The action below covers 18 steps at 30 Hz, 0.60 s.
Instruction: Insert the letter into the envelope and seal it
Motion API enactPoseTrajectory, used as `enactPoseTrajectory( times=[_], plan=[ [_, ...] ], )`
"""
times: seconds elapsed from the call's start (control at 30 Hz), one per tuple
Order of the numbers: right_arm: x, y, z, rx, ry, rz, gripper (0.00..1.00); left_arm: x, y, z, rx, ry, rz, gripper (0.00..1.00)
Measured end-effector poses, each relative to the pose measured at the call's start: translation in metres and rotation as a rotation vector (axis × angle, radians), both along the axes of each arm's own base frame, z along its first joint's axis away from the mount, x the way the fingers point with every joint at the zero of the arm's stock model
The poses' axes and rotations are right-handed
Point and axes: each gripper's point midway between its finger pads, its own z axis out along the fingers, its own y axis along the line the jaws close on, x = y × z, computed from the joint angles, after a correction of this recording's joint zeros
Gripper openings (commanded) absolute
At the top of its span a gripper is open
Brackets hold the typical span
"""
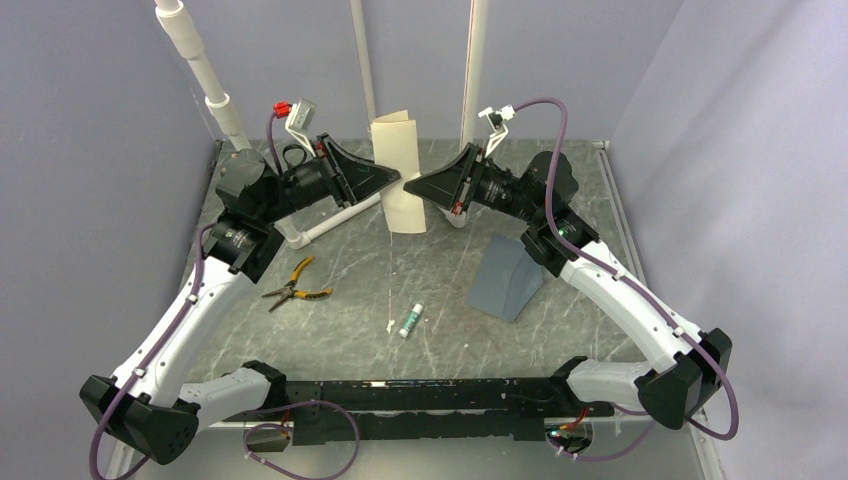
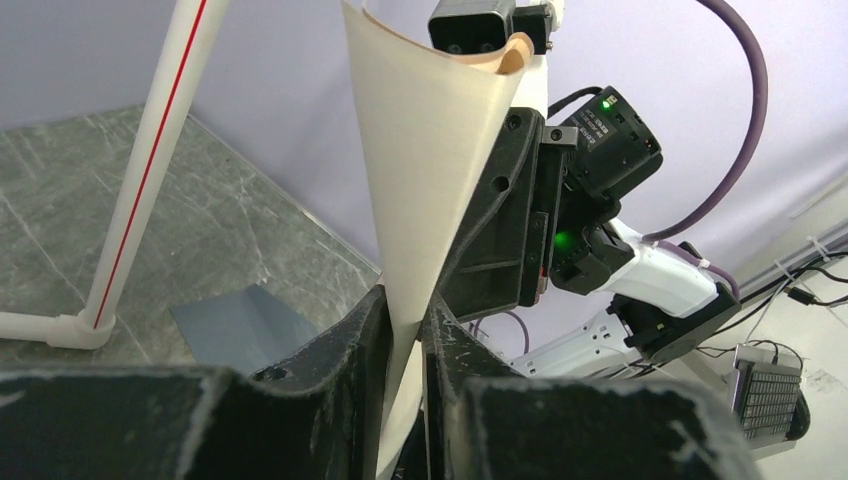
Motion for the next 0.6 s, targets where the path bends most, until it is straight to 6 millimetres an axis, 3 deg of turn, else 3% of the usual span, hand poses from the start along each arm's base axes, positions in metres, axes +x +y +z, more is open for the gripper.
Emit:
enactPoseTrajectory(
  times=[0.4,0.5,0.6],
  plan=[
    [-0.002,0.000,-0.001,-0.003,0.005,0.013,0.00,0.002,-0.001,-0.008,0.030,-0.002,0.002,0.23],
    [-0.002,0.001,-0.003,-0.008,0.012,0.015,0.00,0.004,-0.003,-0.012,0.039,0.005,-0.008,0.19],
    [-0.003,0.001,-0.005,-0.016,0.021,0.019,0.00,0.005,-0.005,-0.016,0.047,0.010,-0.019,0.08]
  ],
)
